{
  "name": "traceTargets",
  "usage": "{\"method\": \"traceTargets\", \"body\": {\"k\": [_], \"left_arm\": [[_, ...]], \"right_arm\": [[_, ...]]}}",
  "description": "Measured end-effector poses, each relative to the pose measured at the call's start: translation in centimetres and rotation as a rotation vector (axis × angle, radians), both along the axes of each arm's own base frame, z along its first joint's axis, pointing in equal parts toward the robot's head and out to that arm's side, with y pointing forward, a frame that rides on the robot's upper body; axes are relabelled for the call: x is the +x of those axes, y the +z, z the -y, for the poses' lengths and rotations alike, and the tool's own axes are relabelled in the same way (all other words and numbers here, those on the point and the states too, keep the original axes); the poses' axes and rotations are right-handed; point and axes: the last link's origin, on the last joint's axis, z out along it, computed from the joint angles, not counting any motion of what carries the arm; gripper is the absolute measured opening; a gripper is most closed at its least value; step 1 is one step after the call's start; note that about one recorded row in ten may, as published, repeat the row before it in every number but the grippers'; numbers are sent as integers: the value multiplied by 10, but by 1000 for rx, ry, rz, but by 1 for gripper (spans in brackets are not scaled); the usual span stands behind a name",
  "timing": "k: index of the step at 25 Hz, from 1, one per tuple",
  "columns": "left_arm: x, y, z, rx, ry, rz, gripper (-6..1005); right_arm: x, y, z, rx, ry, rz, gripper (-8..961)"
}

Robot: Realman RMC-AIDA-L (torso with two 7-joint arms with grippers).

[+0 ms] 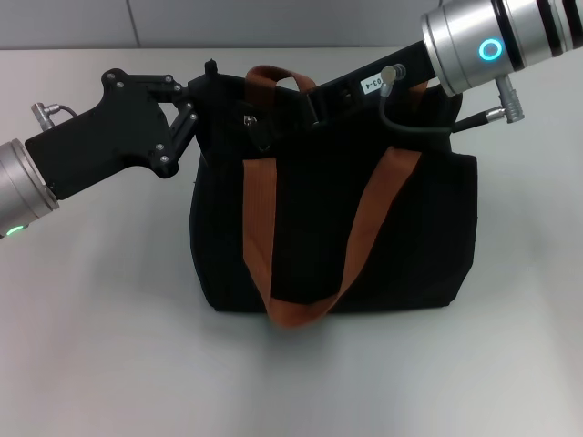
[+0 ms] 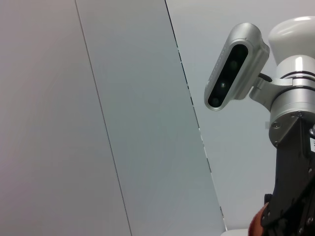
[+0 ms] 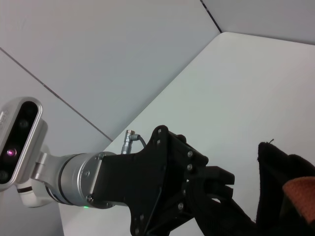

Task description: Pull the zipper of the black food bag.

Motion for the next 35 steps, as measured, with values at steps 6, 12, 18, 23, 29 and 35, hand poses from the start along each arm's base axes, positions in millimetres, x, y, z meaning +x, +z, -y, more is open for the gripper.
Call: {"method": "traceTargets", "body": {"k": [6,12,18,23,29,35], "left_arm": [[0,0,0,0,0,0,29],[-2,0,2,-2,2,3,29],[-2,1,2,-3,4,3,29],[-2,2,2,3,8,11,29],[-2,3,2,10,11,20,29],[-4,4,2,12,15,21,29]], "right_arm": [[-3,-3,1,-8,2,4,67],[-3,-1,-1,6,-13,7,38],[-5,3,-2,22,-21,16,-3],[-1,10,-3,49,-43,52,-2],[3,16,2,75,-58,89,-2],[8,24,12,117,-88,135,-3]]}}
